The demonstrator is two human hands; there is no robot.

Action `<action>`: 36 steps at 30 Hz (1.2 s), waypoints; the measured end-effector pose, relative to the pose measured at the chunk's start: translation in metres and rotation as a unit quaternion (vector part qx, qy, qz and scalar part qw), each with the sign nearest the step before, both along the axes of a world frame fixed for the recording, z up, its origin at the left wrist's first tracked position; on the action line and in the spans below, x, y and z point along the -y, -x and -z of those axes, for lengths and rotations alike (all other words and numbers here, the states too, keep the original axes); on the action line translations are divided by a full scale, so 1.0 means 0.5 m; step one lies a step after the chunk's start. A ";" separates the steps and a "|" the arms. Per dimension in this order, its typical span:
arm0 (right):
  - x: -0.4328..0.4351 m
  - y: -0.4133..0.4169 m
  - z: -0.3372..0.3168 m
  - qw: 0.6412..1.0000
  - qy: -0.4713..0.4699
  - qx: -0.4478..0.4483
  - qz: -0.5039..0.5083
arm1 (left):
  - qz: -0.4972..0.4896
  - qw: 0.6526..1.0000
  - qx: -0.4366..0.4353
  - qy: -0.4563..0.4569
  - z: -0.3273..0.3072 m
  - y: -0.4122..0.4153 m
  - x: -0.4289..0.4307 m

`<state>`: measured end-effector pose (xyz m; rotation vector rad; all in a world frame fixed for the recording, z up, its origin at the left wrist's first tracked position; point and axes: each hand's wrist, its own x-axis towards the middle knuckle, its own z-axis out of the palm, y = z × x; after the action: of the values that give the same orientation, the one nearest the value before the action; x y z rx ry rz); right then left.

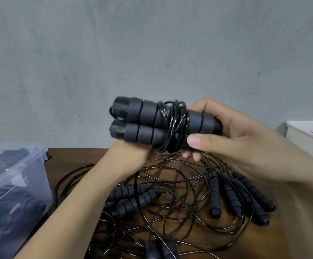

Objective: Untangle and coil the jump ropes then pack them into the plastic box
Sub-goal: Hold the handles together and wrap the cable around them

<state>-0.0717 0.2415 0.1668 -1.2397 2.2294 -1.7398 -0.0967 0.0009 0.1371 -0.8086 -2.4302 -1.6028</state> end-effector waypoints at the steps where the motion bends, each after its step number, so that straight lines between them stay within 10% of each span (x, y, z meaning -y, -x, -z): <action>1: 0.002 0.000 -0.001 1.000 0.023 -0.007 0.019 | -0.025 0.998 -0.009 -0.056 0.007 -0.004 -0.010; 12: 0.020 0.034 0.015 0.930 -0.012 -0.173 0.324 | -0.060 0.970 -0.108 0.208 0.006 -0.046 -0.060; 18: 0.025 0.053 0.023 0.895 -0.088 -0.225 0.374 | -0.042 0.991 -0.089 0.087 -0.021 -0.062 -0.040; 26: 0.008 0.027 0.015 0.941 -0.232 -0.114 0.218 | -0.093 0.984 -0.147 0.037 -0.039 -0.044 0.011; 36: -0.016 -0.010 -0.010 0.988 -0.143 0.048 -0.020 | 0.005 0.992 -0.100 -0.073 -0.035 -0.019 0.032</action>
<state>-0.0667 0.2493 0.1720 -1.1045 2.2794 -1.3731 -0.0872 -0.0150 0.1547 -0.9090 -2.1488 -1.5957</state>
